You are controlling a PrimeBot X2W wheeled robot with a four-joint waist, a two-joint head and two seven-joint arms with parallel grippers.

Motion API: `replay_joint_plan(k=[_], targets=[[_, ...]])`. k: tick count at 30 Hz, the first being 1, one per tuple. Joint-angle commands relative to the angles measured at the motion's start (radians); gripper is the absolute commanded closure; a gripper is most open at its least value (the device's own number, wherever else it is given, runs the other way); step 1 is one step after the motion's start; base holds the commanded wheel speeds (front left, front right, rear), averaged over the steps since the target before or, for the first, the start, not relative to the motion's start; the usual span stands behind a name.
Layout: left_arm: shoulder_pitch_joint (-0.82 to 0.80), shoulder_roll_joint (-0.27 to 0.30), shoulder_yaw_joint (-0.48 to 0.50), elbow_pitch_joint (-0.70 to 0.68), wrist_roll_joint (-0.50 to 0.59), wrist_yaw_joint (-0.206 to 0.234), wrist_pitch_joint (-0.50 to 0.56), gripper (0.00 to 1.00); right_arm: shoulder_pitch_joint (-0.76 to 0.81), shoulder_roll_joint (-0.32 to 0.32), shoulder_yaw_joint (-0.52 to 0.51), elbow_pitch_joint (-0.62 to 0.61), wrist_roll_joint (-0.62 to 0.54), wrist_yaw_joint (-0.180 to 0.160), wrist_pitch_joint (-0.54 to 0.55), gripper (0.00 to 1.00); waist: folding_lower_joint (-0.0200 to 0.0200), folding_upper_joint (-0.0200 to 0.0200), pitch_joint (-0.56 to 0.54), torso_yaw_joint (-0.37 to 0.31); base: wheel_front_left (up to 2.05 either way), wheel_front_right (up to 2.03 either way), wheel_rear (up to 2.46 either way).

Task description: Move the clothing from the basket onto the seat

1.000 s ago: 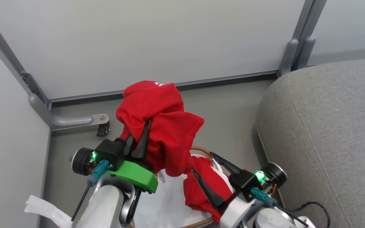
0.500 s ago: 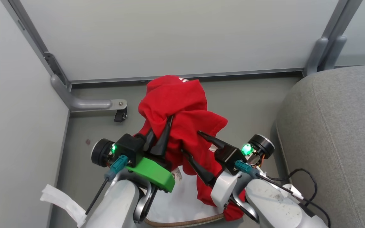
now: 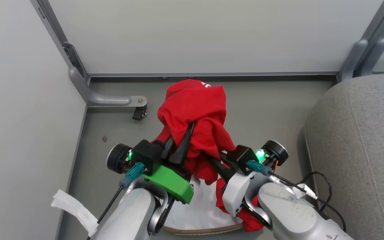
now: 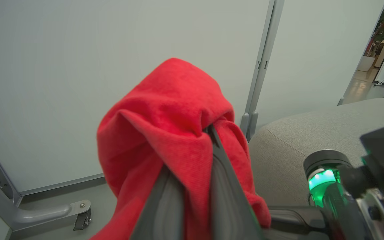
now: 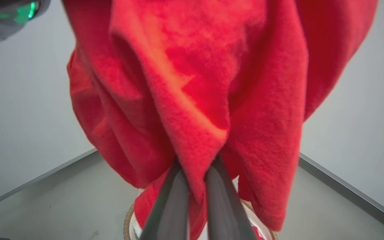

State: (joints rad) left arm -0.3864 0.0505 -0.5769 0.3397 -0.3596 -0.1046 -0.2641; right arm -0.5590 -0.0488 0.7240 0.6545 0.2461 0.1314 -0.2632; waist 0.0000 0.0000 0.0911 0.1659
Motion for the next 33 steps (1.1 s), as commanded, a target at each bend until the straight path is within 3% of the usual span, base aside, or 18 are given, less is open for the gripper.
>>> replay_joint_plan(k=[1,2,3,13,27,33], targets=[[0.002,0.001,0.004,0.01,-0.008,0.004,-0.001,0.93,0.025,-0.004,-0.018,-0.024,0.007,-0.001,-0.002,1.0,0.0,0.0,-0.007,-0.002,0.0,0.0,0.0],[0.007,0.001,0.008,0.011,-0.009,0.006,-0.001,0.64,0.035,-0.004,-0.025,-0.036,0.003,-0.001,-0.002,1.0,0.0,0.0,-0.01,-0.004,0.0,0.0,0.0],[0.013,0.001,0.012,0.018,-0.004,0.009,-0.001,0.0,0.048,-0.004,-0.034,-0.053,-0.003,-0.001,-0.002,1.0,0.0,0.0,-0.011,-0.01,0.0,0.0,0.0],[0.064,0.006,0.103,0.073,0.069,0.001,0.0,0.0,0.157,-0.003,-0.164,-0.231,-0.019,-0.001,-0.003,1.0,0.0,0.0,-0.014,-0.123,0.0,0.0,0.0],[0.115,0.026,0.235,0.05,0.151,-0.019,0.0,0.0,0.251,-0.003,-0.231,-0.375,-0.045,-0.001,-0.002,1.0,0.0,0.0,0.038,-0.497,0.0,0.0,0.0],[0.121,0.026,0.258,0.05,0.167,-0.024,0.0,0.0,0.281,-0.003,-0.265,-0.417,-0.044,-0.001,-0.002,1.0,0.0,0.0,0.047,-0.626,0.0,0.0,0.0]])
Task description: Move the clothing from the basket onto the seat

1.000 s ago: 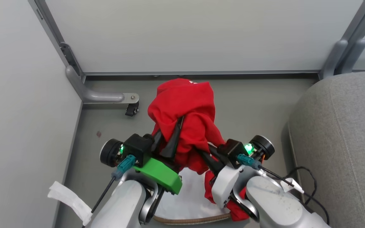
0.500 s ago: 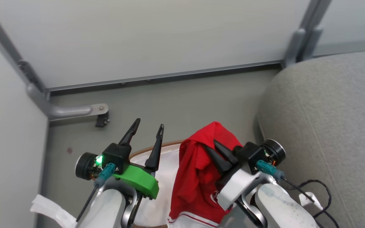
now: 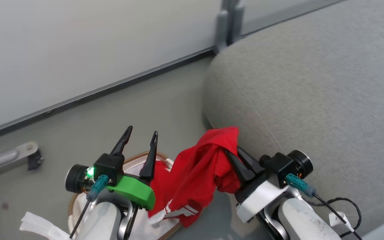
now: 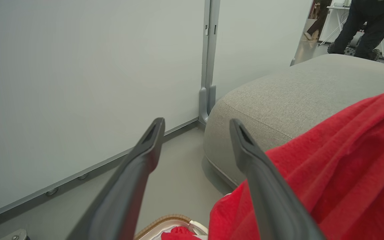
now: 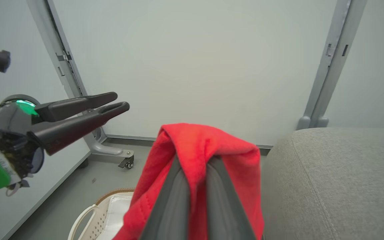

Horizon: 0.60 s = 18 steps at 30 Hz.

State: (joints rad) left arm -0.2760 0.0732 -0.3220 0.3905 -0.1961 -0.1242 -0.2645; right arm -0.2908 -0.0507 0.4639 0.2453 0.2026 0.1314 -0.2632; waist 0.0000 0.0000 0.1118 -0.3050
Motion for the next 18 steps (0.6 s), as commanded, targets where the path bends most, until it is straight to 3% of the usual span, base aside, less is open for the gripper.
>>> replay_joint_plan(k=[1,4,12,18], targets=[[0.013,0.003,0.008,-0.001,0.005,-0.005,0.0,0.0,0.016,-0.001,-0.007,-0.012,0.003,-0.001,-0.002,1.0,0.0,0.0,0.027,-0.174,0.0,0.0,0.0],[0.007,0.001,0.002,0.003,0.015,-0.007,0.0,0.0,0.024,-0.002,-0.039,-0.029,-0.005,-0.001,-0.002,1.0,0.0,0.0,0.036,-0.214,0.0,0.0,0.0],[-0.057,-0.002,-0.078,0.026,0.0,-0.007,0.0,0.0,0.044,-0.002,-0.191,-0.104,-0.036,-0.001,-0.002,1.0,0.0,0.0,0.068,-0.236,0.0,0.0,0.0],[-0.087,0.022,-0.123,0.02,-0.011,-0.007,0.0,0.0,-0.105,-0.018,-0.32,-0.145,-0.128,-0.001,-0.002,1.0,0.0,0.0,0.112,-0.238,0.0,0.0,0.0]])
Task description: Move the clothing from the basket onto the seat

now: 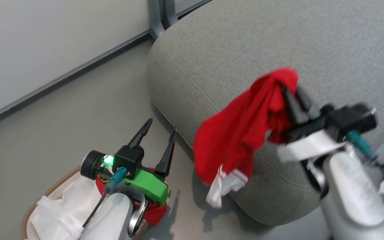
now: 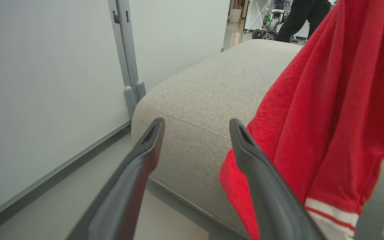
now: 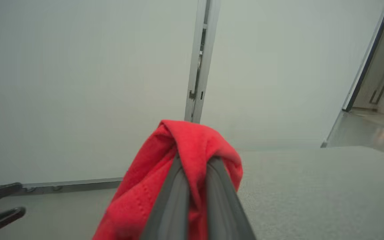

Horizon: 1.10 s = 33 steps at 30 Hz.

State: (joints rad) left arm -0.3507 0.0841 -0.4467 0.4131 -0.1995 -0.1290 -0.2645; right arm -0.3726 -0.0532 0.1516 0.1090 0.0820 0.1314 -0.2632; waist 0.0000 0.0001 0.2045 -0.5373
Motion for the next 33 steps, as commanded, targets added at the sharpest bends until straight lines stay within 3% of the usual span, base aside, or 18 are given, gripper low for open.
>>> replay_joint_plan(k=[1,8,18,25,33], targets=[[-0.014,0.015,-0.002,-0.006,-0.007,-0.002,0.0,0.0,-0.057,-0.029,-0.02,-0.01,-0.015,-0.001,-0.002,1.0,0.0,-0.0001,0.028,-0.005,0.0,0.0,0.0],[-0.033,0.053,-0.016,-0.029,0.001,-0.002,0.0,0.0,-0.382,-0.157,-0.044,0.048,-0.053,-0.001,-0.002,1.0,0.0,-0.0001,0.118,0.001,0.0,0.0,0.0],[-0.102,0.113,-0.063,-0.049,0.0,-0.003,0.0,0.0,-0.701,-0.201,-0.11,0.258,-0.109,-0.001,-0.002,1.0,0.0,-0.0001,0.267,0.066,0.0,0.0,0.0],[-0.174,0.137,-0.109,-0.055,-0.002,-0.003,0.0,0.0,-0.7,-0.175,-0.224,0.438,-0.187,-0.001,-0.001,1.0,0.0,-0.0001,0.369,0.128,0.0,0.0,0.0],[-0.201,0.147,-0.12,-0.041,-0.018,-0.003,0.0,0.0,-0.546,-0.102,-0.44,0.585,-0.286,-0.001,-0.002,1.0,0.0,-0.0001,0.407,0.162,0.0,0.0,0.0]])
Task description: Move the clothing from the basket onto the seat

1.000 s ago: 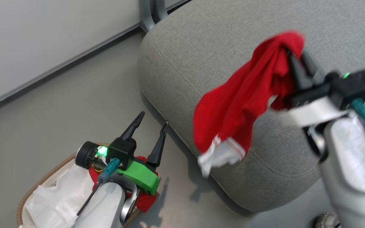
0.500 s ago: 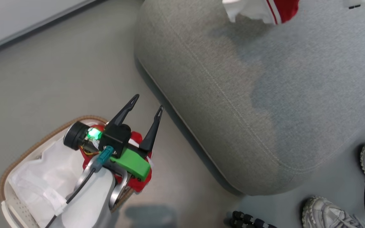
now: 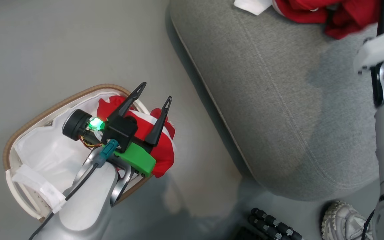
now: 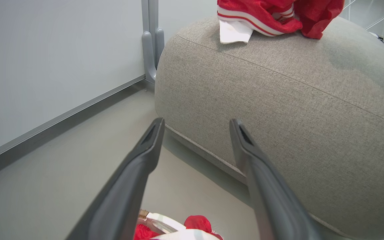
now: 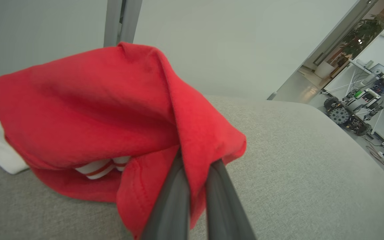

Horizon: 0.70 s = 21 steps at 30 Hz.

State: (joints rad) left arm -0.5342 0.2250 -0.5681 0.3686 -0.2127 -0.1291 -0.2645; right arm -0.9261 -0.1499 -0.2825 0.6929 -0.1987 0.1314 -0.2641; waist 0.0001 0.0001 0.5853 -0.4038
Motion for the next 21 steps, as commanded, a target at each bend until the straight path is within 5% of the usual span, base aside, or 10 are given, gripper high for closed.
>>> replay_joint_plan(k=[1,3,4,5,6,15,21], targets=[[-0.015,0.005,0.0,0.005,-0.005,-0.002,0.0,0.0,0.026,0.004,-0.041,0.008,-0.014,-0.001,-0.001,1.0,-0.0001,-0.0001,0.024,0.03,0.0,0.0,0.0],[-0.011,0.006,0.001,0.01,-0.007,-0.002,0.0,0.0,0.064,0.02,-0.076,0.008,-0.036,-0.001,-0.001,0.88,-0.0001,-0.0001,0.018,0.03,0.0,0.0,0.0],[-0.006,0.007,0.005,0.012,-0.008,-0.002,0.0,0.0,0.085,0.027,-0.094,-0.003,-0.046,-0.001,-0.001,0.55,-0.0001,-0.0001,0.012,0.028,0.0,0.0,0.0],[0.0,0.006,0.008,0.013,-0.008,-0.002,0.0,0.0,0.102,0.033,-0.11,-0.015,-0.048,-0.001,-0.001,0.05,-0.0001,-0.0001,0.007,0.026,0.0,0.0,0.0],[0.007,0.004,0.011,0.014,-0.01,-0.002,0.0,0.0,0.124,0.041,-0.132,-0.034,-0.045,-0.001,-0.001,0.0,-0.0001,-0.0001,0.0,0.023,0.0,0.0,0.0],[0.067,-0.034,0.053,0.019,-0.022,-0.002,0.0,0.0,0.316,0.061,-0.094,-0.158,-0.049,-0.001,-0.001,0.0,-0.0001,-0.0001,-0.114,0.03,0.0,0.0,0.0],[0.121,-0.08,0.128,0.031,-0.02,-0.002,0.0,0.0,0.412,0.056,0.02,-0.262,0.038,-0.001,0.0,0.0,-0.0001,-0.0001,-0.208,0.084,0.0,0.0,0.0]])
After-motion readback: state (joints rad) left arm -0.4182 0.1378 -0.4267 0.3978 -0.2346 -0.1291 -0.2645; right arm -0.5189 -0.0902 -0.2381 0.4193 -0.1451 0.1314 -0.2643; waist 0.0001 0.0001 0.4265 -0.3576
